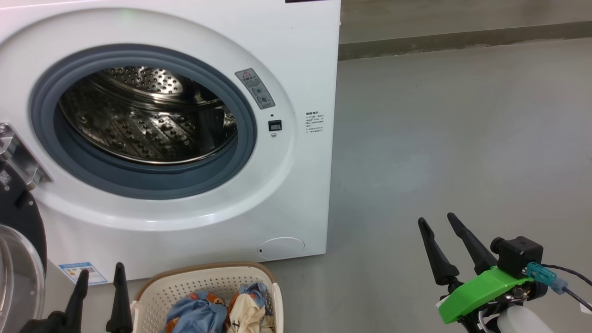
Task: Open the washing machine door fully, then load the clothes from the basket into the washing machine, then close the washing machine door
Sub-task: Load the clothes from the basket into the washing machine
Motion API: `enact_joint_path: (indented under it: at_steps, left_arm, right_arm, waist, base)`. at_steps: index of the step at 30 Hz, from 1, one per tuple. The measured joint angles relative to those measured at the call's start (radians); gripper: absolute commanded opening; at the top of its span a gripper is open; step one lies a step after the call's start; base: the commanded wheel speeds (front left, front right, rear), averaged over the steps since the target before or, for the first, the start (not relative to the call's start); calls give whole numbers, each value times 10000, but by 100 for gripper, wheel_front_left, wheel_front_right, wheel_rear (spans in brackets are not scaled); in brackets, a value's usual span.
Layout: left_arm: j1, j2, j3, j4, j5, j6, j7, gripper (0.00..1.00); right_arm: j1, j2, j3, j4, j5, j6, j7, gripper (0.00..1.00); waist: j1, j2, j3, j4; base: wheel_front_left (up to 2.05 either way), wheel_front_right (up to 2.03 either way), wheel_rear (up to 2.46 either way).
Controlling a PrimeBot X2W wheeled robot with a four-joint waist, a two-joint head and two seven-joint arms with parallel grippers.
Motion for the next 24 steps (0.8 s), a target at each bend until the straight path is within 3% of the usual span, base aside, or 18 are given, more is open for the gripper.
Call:
enact_joint_path:
  at_steps: [24]
  left_arm:
    - [-14, -54, -12, 96, 84, -12, 0, 100]
  right_arm:
    - [0, -15, 134, 36, 15, 0, 0, 100]
  waist:
    - [0, 0, -25, 45]
  base:
    - [0, 0, 0]
